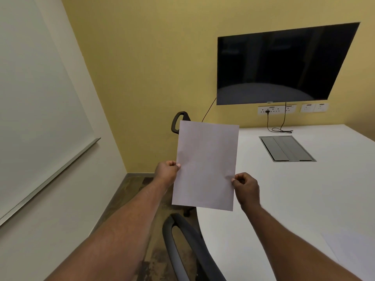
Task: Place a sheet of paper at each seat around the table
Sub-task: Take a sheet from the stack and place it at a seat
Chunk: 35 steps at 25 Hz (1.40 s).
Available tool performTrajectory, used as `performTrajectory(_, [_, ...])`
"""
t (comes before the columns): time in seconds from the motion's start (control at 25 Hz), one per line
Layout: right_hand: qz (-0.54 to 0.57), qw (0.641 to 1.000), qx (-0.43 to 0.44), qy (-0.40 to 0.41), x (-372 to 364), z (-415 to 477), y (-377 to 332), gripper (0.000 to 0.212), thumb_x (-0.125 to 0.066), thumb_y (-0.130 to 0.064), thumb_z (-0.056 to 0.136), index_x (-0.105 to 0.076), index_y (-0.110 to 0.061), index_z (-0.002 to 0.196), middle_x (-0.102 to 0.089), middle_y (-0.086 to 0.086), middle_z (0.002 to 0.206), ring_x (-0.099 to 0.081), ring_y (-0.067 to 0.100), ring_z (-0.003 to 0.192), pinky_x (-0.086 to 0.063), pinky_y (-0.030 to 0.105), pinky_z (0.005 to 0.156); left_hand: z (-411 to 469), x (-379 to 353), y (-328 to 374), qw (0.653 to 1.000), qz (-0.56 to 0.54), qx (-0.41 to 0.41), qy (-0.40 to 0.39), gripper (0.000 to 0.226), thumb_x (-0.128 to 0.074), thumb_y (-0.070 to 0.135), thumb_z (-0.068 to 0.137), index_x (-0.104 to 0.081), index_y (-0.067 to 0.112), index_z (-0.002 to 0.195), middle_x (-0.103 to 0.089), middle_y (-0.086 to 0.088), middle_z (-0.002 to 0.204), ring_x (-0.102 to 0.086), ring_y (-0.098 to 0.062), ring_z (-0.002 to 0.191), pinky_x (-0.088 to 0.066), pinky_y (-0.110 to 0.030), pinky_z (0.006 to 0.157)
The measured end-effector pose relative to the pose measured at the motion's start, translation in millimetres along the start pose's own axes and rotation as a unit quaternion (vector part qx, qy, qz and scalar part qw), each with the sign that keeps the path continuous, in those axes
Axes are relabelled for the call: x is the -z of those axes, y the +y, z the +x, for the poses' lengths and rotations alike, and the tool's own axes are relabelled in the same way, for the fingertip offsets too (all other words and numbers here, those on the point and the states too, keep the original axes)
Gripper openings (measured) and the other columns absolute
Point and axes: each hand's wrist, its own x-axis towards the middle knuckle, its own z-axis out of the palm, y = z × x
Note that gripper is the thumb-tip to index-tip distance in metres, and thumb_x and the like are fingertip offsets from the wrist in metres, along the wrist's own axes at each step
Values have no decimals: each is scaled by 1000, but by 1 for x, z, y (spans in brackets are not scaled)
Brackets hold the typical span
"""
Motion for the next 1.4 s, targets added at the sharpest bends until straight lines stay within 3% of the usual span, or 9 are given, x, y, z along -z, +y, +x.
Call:
performTrajectory(0.2, [-15,999,-16,44,-67,31,-2,15,-68,-9,83,-64,-18,72,-68,-2,70,-58,16,62,-45,27,57,91,22,-2,999,12,-6,-46,15,-62,17,97,-71,8,105,-74,-10,107,-70,-25,97,-57,-40,90])
performTrajectory(0.4, [-16,993,-29,111,-143,62,-8,16,-68,-9,84,-64,-19,72,-68,-1,72,-59,17,65,-45,27,60,188,46,3,992,37,-42,-112,21,-61,15,97,-71,3,110,-74,-10,107,-68,-16,84,-52,-24,67])
performTrajectory(0.6, [-23,986,-37,160,-213,94,-25,14,-68,-10,85,-64,-18,74,-69,1,74,-60,18,67,-45,26,60,284,64,28,982,62,-70,-165,22,-60,19,97,-73,5,110,-73,-8,109,-68,-25,101,-54,-40,94])
performTrajectory(1.0, [-26,973,-58,223,-277,212,-18,13,-68,-9,83,-64,-16,74,-70,6,75,-66,28,73,-54,33,67,438,10,69,966,75,-106,-223,20,-60,21,97,-75,8,103,-73,-8,109,-67,-28,103,-53,-43,98])
performTrajectory(1.16, [-16,967,-53,250,-288,296,-8,13,-68,-9,83,-64,-15,73,-70,7,74,-69,32,76,-55,34,65,517,-48,97,958,87,-130,-239,21,-60,22,98,-74,9,105,-72,-7,109,-66,-26,103,-52,-37,91])
performTrajectory(1.4, [-22,956,-100,275,-295,395,14,12,-69,-7,84,-64,-12,74,-71,15,78,-70,36,79,-58,43,72,614,-129,122,939,120,-146,-286,22,-60,20,97,-74,7,108,-73,-9,111,-66,-27,103,-51,-37,95])
